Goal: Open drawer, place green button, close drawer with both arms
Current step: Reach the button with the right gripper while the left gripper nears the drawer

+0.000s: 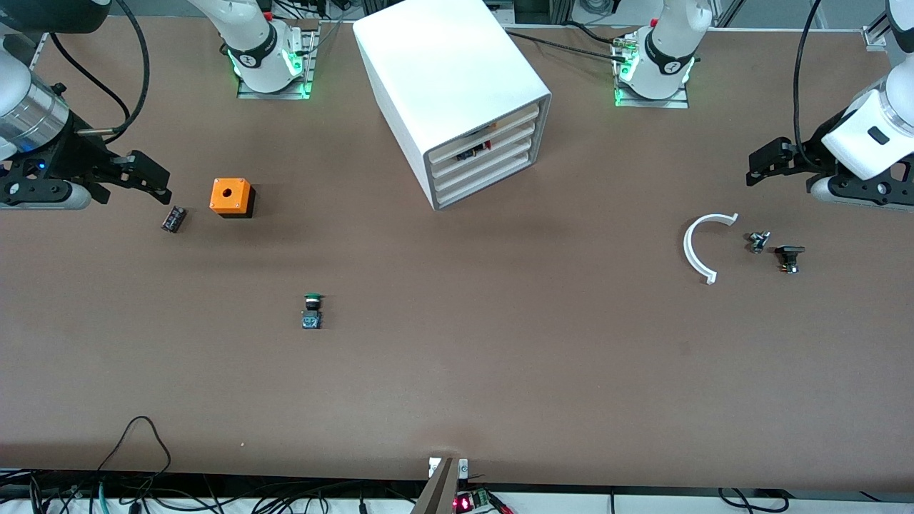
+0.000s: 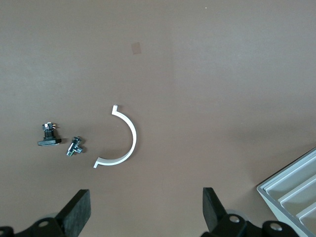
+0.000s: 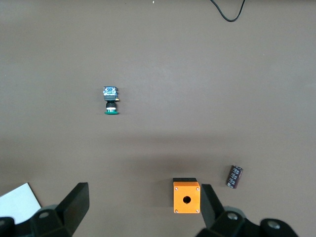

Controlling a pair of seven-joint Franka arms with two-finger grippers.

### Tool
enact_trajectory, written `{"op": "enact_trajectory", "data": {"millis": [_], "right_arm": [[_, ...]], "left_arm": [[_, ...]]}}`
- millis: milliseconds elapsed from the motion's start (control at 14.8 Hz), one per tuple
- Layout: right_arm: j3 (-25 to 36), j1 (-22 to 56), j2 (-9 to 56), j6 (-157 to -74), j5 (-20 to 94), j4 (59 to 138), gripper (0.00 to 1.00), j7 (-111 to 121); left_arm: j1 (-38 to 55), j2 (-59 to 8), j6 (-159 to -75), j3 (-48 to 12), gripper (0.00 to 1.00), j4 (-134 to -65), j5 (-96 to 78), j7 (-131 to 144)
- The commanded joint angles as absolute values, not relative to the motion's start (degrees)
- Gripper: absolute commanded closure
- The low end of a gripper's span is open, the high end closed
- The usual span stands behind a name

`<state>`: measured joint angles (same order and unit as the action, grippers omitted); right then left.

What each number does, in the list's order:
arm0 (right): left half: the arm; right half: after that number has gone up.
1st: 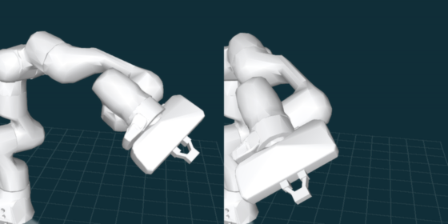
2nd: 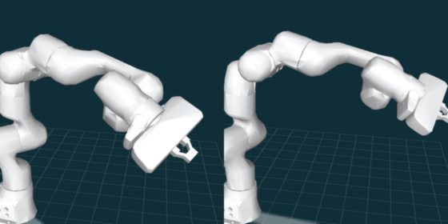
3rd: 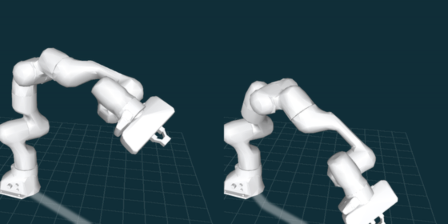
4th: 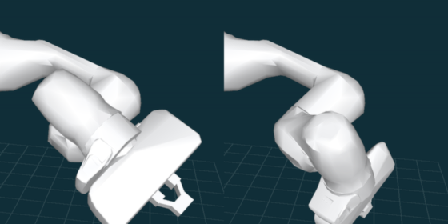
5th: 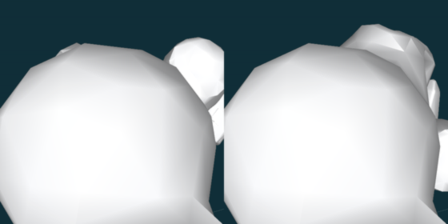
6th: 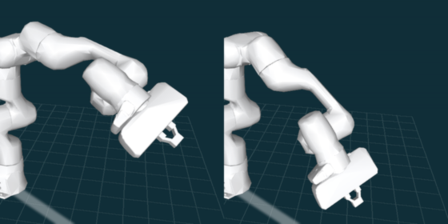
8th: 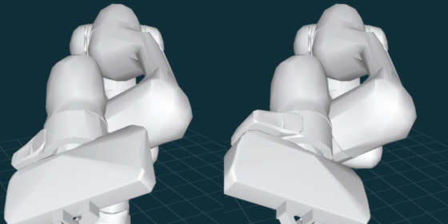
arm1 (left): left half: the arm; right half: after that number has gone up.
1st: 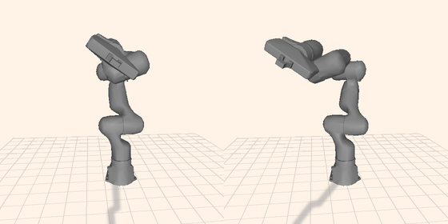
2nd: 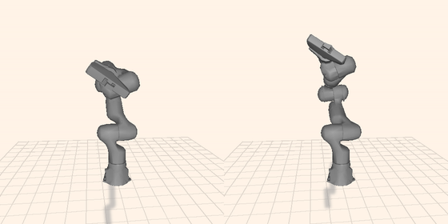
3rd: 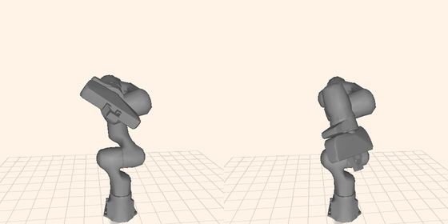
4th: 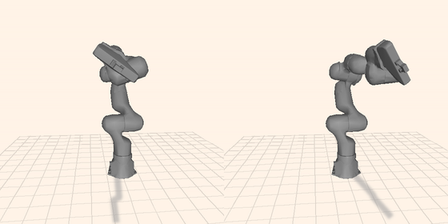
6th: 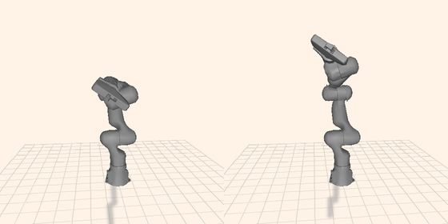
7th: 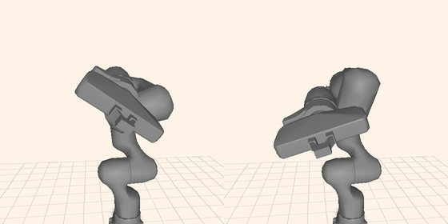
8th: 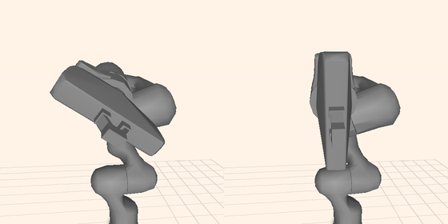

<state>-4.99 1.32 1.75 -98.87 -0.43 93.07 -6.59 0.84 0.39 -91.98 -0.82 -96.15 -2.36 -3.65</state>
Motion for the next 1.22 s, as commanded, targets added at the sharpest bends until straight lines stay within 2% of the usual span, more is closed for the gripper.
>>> {"op": "enact_trajectory", "data": {"millis": [0,271,473,812,1150], "right_arm": [[-5.8,0.6,1.7,-97.7,-0.4,92.0,0.0,-7.8],[-5.8,0.7,2.8,-97.3,-1.1,87.7,0.0,-6.9],[-6.0,1.1,4.9,-97.2,-0.4,87.6,0.0,-7.0],[-6.3,4.3,11.8,-97.5,1.4,87.7,0.0,-6.7],[-6.2,7.5,18.7,-104.7,1.4,87.7,0.0,-6.6]], "left_arm": [[1.1,0.3,-91.1,-0.6,0.0,-95.3,-1.3,-4.4],[1.1,0.4,-91.1,-0.6,0.0,-95.3,-1.3,-4.4],[1.1,0.4,-91.0,-0.5,0.0,-95.3,-1.3,-4.4],[1.1,0.3,-90.5,-0.8,0.0,-95.4,-1.4,-4.3],[1.8,-3.3,-80.1,-1.5,0.0,-95.6,-5.8,-4.9]]}}
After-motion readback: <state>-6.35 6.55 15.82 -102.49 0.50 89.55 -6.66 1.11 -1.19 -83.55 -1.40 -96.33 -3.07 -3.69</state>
